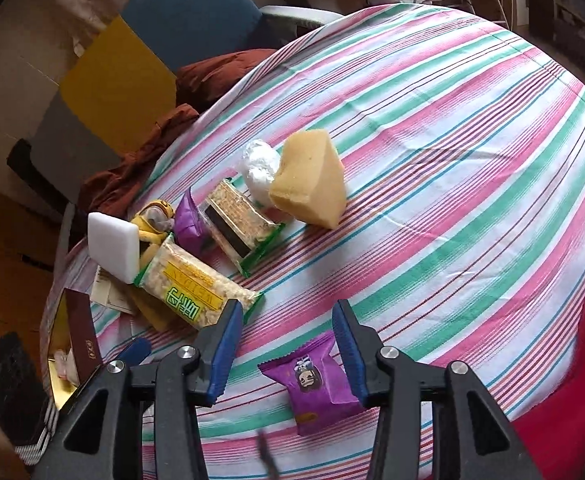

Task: Organize objects
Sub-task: 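Grasp the yellow-green snack packet with the left gripper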

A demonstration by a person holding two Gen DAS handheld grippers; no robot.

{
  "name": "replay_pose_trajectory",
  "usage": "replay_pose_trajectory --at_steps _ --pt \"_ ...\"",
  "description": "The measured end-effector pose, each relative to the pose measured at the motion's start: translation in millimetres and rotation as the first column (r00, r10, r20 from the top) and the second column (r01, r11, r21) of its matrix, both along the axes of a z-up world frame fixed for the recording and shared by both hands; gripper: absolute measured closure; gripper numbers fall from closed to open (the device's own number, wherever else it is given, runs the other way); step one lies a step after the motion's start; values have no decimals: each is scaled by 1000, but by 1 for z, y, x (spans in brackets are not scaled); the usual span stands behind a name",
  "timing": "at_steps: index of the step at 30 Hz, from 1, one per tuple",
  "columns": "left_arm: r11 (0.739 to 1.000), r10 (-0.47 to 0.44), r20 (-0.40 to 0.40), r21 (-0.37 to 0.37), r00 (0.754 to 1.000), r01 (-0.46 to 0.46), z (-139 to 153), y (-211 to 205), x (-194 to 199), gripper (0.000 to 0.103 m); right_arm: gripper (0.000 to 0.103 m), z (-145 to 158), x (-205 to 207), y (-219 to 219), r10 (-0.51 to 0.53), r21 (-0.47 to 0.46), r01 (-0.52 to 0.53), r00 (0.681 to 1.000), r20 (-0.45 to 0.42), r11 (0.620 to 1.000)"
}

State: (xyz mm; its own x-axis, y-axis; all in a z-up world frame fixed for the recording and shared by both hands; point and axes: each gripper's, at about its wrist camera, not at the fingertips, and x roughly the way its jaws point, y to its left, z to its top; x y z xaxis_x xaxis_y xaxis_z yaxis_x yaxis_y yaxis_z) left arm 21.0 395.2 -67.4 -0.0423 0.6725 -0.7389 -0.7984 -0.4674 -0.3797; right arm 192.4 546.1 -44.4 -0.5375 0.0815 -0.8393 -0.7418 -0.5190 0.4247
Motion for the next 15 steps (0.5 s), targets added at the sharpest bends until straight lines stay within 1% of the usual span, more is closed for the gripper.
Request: replay_pose_trajectory --at_steps 1,3,6,8,11,13,14,15 --pt "1000 11 11 3 1000 -11 -3 5 -3 35 56 4 4 4 2 -3 -2 1000 -7 1000" --pt "999 37 50 4 998 -37 -10 14 -9 35 56 0 -3 8 6 -8 -6 1000 -21 1000" --pt "998 64 84 6 994 -65 -19 27 -16 35 55 -2 -6 10 12 -16 -13 999 -39 1000" --pt "996 83 124 11 989 -85 -25 33 -22 35 55 -2 -6 10 12 -17 -13 999 -47 1000" --pt "994 103 157 14 982 -107 -32 41 -29 35 55 -3 -7 11 19 -22 -20 998 -53 1000" --pt "994 101 161 14 982 -105 -34 46 -30 37 55 -4 -7 11 21 -26 -23 998 -54 999" --pt "995 100 160 7 982 -102 -35 49 -30 44 55 -4 -7 11 20 -27 -22 998 -51 999" --pt "995 98 161 -1 982 -99 -37 50 -31 58 55 -4 -7 11 20 -28 -21 999 -47 999"
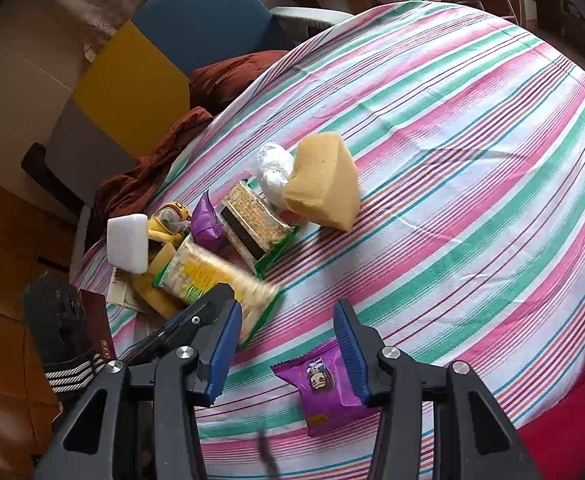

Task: Organize objects
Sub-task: 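Grasp the yellow-green snack packet with the left gripper, then lift the snack packet with the left gripper while the right gripper holds the purple candy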

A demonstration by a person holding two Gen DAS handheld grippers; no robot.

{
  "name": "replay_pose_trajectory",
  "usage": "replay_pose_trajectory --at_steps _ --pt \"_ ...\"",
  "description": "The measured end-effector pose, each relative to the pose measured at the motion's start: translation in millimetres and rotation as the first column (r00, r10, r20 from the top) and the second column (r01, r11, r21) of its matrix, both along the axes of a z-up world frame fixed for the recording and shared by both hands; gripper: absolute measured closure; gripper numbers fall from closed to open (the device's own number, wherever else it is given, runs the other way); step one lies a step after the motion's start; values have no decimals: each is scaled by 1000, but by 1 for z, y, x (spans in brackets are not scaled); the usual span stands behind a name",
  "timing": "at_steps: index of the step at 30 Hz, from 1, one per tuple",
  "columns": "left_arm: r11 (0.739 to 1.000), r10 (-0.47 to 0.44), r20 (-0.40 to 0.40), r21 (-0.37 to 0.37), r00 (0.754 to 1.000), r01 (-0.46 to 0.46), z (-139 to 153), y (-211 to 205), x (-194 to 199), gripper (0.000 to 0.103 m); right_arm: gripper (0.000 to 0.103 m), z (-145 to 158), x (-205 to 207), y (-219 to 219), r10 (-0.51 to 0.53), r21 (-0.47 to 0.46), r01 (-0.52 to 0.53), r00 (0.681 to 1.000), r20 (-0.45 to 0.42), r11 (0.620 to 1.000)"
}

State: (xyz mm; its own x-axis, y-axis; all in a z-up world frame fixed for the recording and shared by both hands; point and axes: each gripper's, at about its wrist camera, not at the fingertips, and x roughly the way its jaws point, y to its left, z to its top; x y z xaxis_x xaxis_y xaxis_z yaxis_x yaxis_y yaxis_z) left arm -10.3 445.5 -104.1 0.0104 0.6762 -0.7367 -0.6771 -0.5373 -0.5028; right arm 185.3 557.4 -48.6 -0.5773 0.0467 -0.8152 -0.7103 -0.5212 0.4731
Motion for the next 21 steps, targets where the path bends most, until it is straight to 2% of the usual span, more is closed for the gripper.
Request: replay_pose_trajectory --at_steps 1,2,7,10,12,14,18,21 --pt "1000 -4 3 -11 1000 4 -2 1 -1 67 55 0 -1 0 2 -2 -2 1000 1 1000" --pt "1000 -9 11 -13 1000 10 -4 1 -3 69 55 -1 -1 0 3 -5 -3 1000 5 1000" --pt "1000 -19 -34 -8 999 18 4 -19 0 74 55 -6 -8 0 23 -16 -22 998 53 1000" --pt "998 -61 -79 -19 995 60 12 -33 8 76 55 -11 -14 -1 51 -37 -48 995 86 998" --pt "996 -79 -107 -35 991 76 16 -44 14 78 47 -15 -19 -2 71 -56 -65 989 127 996" --pt "995 -99 -123 -37 987 95 20 -56 19 79 44 -18 -24 -6 89 -56 -80 982 169 995" --pt "993 -113 -152 -47 982 107 25 -84 25 80 44 -19 -33 -18 135 -29 -132 950 283 991" --pt "993 -118 -163 -50 980 111 28 -101 25 80 44 -25 -41 -32 196 -15 -207 900 389 978"
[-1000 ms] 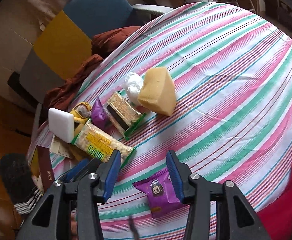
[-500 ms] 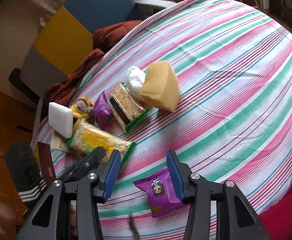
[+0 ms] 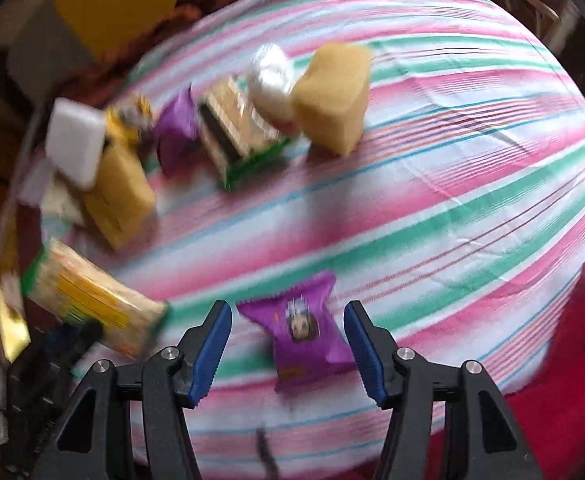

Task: Organize objects
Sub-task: 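Lift the snack packet with the left gripper while the right gripper holds the purple candy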

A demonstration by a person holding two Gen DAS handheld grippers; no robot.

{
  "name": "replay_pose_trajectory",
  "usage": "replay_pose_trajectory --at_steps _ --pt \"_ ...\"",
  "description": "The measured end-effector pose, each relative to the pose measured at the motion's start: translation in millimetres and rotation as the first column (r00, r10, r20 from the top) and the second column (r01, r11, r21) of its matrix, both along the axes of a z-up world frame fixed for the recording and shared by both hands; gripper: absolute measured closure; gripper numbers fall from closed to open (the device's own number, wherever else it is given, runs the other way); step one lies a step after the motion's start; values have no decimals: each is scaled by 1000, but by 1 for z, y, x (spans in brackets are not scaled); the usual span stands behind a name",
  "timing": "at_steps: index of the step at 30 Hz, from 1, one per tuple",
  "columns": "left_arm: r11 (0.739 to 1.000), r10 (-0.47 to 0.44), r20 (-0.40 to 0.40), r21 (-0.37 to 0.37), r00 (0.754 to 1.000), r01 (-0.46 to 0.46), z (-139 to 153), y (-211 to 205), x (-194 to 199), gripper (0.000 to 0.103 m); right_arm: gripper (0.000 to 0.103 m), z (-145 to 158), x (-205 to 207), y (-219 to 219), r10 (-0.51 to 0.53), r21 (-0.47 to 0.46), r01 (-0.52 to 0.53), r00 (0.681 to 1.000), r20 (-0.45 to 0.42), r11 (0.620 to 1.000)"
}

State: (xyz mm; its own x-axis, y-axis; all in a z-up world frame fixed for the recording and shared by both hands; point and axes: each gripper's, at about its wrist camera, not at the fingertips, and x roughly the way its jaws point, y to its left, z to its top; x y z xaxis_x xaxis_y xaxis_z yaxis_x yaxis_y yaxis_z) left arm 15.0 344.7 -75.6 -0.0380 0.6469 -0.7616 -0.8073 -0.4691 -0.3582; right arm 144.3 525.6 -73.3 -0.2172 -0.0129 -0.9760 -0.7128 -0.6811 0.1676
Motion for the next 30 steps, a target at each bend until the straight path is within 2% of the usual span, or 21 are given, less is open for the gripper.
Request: replay_pose_trajectory --at_steps 4,6,7,12,16,19,21,25,28,30 --pt "1000 11 -3 2 1000 -11 1 -14 -2 80 44 -6 -6 -6 36 28 -38 997 69 999" --pt "1000 12 -2 7 1000 -12 2 -21 0 80 60 -11 -10 -7 55 21 -57 994 93 998" --pt "1000 11 -4 10 1000 -11 3 -24 0 81 64 -14 -12 -9 71 26 -74 991 110 997" --pt "1000 10 -26 29 1000 -9 11 -35 6 82 69 -11 -15 -14 91 80 -100 990 110 992" --pt "999 18 -41 42 999 -16 17 -48 6 83 69 -3 -11 -16 85 122 -93 994 64 988" --pt "998 36 -46 55 998 -33 24 -61 5 84 69 7 -6 -18 82 146 -81 997 -4 986" --pt "997 51 -53 69 997 -47 30 -72 2 88 69 13 -4 -22 80 141 -72 995 -52 987" --pt "992 83 -81 103 993 -74 45 -93 0 89 69 28 -11 -40 121 163 -99 984 -127 982" --pt "989 108 -102 114 989 -96 50 -105 -5 93 69 34 -28 -57 152 183 -125 978 -140 975" --pt "987 124 -85 113 989 -114 49 -112 -10 93 69 34 -34 -63 163 184 -136 976 -144 974"
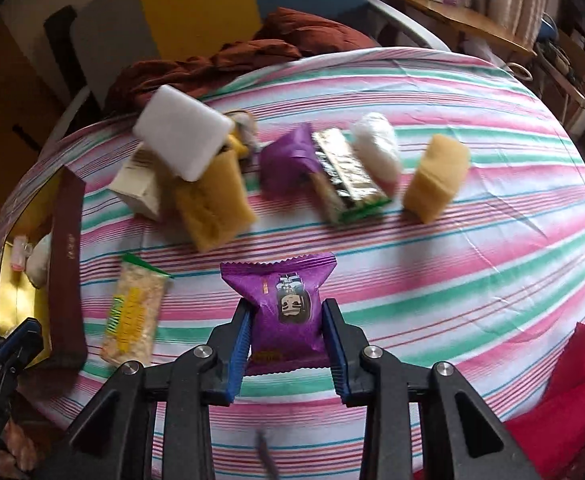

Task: Organize objects
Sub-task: 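Lift the snack packet with the left gripper while the right gripper holds the purple candy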

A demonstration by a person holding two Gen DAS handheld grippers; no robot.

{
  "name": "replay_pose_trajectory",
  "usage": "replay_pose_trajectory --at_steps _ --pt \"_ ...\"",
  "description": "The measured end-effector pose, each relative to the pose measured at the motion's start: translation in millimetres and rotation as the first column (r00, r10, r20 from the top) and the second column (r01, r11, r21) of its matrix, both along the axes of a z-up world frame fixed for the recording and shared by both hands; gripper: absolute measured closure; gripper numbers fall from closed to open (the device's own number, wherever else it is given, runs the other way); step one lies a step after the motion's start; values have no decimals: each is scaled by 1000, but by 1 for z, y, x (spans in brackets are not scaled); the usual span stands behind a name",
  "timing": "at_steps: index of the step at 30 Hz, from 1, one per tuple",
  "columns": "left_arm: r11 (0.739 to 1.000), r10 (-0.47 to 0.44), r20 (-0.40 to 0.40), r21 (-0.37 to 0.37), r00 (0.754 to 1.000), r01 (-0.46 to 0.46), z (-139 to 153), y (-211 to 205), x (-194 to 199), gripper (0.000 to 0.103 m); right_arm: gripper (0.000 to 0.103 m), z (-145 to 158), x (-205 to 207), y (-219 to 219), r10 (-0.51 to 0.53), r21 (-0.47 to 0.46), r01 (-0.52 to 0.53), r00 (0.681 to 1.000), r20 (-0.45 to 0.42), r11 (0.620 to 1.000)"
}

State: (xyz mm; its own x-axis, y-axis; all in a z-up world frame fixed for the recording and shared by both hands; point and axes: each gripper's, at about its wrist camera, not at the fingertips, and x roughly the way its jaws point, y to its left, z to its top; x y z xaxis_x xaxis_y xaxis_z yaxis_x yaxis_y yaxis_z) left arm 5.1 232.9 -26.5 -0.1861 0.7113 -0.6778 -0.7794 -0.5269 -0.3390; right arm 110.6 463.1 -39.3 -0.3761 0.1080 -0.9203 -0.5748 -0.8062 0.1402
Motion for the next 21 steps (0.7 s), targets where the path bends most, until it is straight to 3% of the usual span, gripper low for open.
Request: replay_pose_trajectory --at_steps 4,7,9,12,14,19,21 --pt "1000 20 39 -3 999 -20 -3 -7 -4 91 69 -1 -4 -16 16 -11 -17 1000 -16 1000" --pt "1000 12 53 -24 999 -10 -6 1 -4 75 69 2 -6 -20 21 -22 -22 999 -33 1000" --pt "998 -20 18 -63 1000 21 -10 15 2 53 69 1 -5 -21 20 -31 -22 999 -43 999" --pt "994 -44 10 -99 999 45 -18 35 4 45 69 0 -4 -23 17 -46 -20 998 -63 999" --pt "986 -35 -15 -162 999 32 -27 51 4 38 69 -1 -4 -26 19 -51 -23 997 -75 998" --pt "960 -29 -26 -279 999 21 -53 82 -1 37 69 -7 -2 -26 12 -79 -19 996 -93 997" --pt "951 -33 -37 -309 999 20 -62 89 -2 44 69 -10 -2 -25 6 -87 -14 995 -95 996"
